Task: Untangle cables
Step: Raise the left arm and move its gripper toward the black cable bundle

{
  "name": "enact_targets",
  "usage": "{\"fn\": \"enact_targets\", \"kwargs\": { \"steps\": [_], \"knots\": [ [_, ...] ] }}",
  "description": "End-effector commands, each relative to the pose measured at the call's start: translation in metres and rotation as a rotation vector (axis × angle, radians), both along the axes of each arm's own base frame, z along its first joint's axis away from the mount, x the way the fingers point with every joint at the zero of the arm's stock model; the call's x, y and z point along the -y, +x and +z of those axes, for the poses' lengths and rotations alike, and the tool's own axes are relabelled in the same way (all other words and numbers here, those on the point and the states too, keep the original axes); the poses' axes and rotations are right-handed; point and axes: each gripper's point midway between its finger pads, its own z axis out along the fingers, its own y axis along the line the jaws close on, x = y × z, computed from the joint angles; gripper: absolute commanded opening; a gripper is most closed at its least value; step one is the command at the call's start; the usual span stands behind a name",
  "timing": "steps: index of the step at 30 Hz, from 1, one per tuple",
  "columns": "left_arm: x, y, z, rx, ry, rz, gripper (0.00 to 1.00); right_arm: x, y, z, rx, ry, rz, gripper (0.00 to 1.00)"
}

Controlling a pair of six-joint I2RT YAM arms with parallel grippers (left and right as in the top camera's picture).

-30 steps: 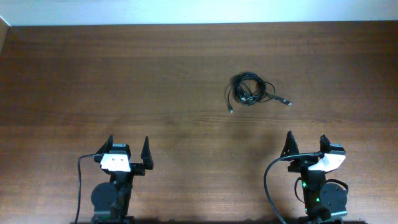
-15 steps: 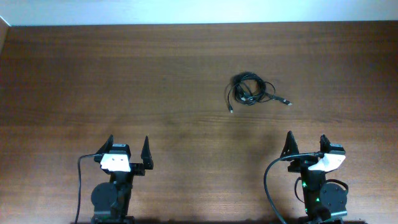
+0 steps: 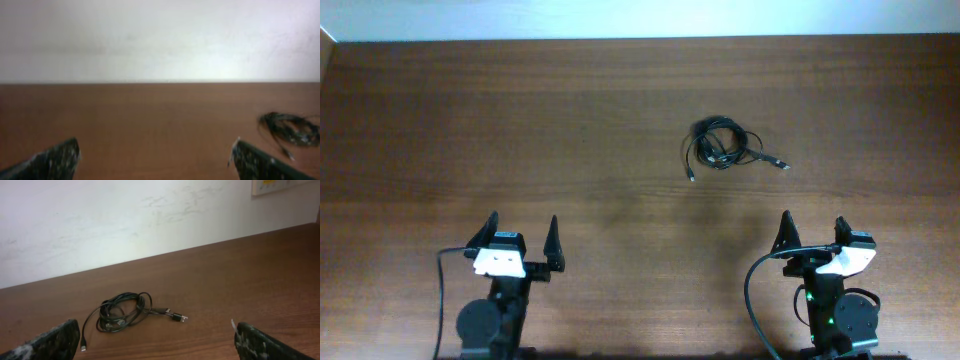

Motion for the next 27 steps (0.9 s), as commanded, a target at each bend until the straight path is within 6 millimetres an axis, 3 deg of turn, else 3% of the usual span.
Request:
{"fn": "enact_targets", "kwargs": {
  "steps": [1,6,10,13,16,22,23,24,27],
  "knots": [
    [0.003,-0.025,0.067,0.067,0.016,-0.021,0.99,0.005,0.0,-0.002,-0.004,0.005,-0.027,0.98],
    [0.014,-0.059,0.151,0.089,0.016,-0.08,0.99,0.005,0.0,-0.002,-0.004,0.005,-0.027,0.99],
    [0.033,-0.055,0.185,-0.083,-0.004,-0.193,0.99,0.005,0.0,-0.002,-0.004,0.005,-0.027,0.98],
    [0.045,-0.037,0.188,-0.283,-0.037,-0.266,0.99,0.005,0.0,-0.002,-0.004,0.005,-0.027,0.98],
    [0.054,-0.013,0.177,-0.453,-0.081,-0.324,0.99,0.005,0.0,-0.002,-0.004,0.005,-0.027,0.98],
    [0.073,0.03,0.121,-0.722,-0.186,-0.432,0.99,0.005,0.0,-0.002,-0.004,0.005,-0.027,0.98],
    [0.075,0.036,0.113,-0.756,-0.202,-0.445,0.88,0.005,0.0,-0.002,-0.004,0.005,-0.027,0.99],
    [0.079,0.042,0.102,-0.805,-0.228,-0.466,0.0,0.005,0.0,-0.002,-0.004,0.005,-0.027,0.98],
    [0.083,0.042,0.08,-0.921,-0.274,-0.482,0.0,0.005,0.0,-0.002,-0.004,0.005,-0.027,0.98]
  ]
}}
